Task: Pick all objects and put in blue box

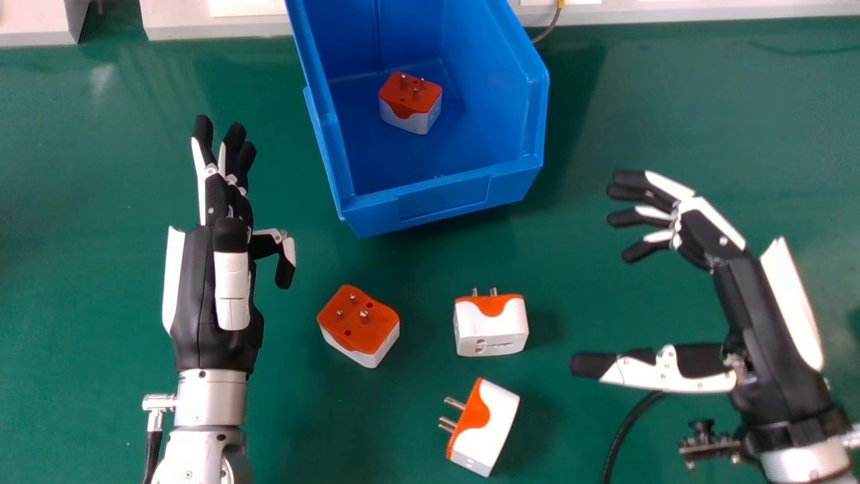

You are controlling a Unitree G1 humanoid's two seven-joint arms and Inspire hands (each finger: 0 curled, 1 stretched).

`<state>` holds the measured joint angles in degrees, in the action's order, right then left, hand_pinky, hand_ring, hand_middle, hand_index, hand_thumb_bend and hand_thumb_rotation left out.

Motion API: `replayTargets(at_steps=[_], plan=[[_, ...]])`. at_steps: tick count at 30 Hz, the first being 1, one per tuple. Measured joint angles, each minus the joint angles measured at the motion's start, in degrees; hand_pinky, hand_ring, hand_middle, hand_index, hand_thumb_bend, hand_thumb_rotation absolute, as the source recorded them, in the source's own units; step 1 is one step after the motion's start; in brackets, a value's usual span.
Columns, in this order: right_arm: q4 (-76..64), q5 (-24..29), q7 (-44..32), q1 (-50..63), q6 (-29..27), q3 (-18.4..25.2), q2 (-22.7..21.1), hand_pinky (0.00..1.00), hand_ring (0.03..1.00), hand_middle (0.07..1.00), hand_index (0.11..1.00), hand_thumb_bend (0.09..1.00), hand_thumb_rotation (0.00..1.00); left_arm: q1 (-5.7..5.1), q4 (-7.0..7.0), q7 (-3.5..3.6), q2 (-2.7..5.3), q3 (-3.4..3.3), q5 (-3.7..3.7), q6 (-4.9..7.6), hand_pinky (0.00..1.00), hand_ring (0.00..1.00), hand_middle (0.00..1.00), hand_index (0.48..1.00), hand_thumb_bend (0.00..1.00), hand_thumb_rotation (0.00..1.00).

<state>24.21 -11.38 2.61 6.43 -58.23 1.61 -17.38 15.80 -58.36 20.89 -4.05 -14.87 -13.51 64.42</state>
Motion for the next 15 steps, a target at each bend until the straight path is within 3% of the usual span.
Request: replayTargets(at_steps=[9, 15], plan=[[-0.06, -0.1, -2.4, 4.05, 0.27, -1.43, 1.21, 0.57, 0.724, 0.783, 0.8, 1.0, 0.31, -0.3, 0.42, 0.09, -0.01, -0.02, -0.02, -0.01, 0.0, 1.0, 1.0, 1.0, 1.0, 1.0], [2.28, 1.35, -6.27, 5.43, -1.13, -4.67, 1.35, 0.58, 0.737, 0.785, 0.802, 0.999, 0.31, -0.42, 0.56, 0.0, -0.03, -0.01, 0.01, -0.01, 0.0, 1.0, 1.0, 1.0, 1.0, 1.0]])
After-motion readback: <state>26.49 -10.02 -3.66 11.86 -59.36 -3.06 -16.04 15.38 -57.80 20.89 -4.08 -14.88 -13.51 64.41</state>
